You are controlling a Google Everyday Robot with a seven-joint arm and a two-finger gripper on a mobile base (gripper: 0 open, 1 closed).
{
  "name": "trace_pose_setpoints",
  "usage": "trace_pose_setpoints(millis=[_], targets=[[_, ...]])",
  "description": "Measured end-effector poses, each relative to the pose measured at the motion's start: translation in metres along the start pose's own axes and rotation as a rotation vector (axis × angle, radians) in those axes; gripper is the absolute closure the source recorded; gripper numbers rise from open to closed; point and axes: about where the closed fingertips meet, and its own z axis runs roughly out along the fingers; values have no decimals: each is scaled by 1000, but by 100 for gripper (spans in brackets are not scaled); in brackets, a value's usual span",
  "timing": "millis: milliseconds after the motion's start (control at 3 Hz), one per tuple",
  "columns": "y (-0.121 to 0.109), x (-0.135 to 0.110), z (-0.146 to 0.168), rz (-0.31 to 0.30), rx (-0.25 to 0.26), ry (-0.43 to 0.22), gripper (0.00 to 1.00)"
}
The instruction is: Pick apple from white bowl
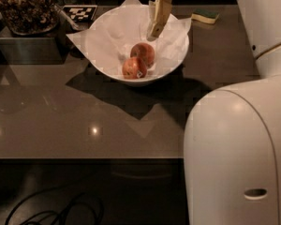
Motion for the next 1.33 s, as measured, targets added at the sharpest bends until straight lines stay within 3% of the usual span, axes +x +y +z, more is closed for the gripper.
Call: trace_pose_setpoints(millis=[667, 1000, 1333], targets=[[-10, 26, 20, -37, -7, 3, 35], [-12, 33, 27, -45, -13, -5, 23], [-9, 39, 42, -47, -40, -26, 22]])
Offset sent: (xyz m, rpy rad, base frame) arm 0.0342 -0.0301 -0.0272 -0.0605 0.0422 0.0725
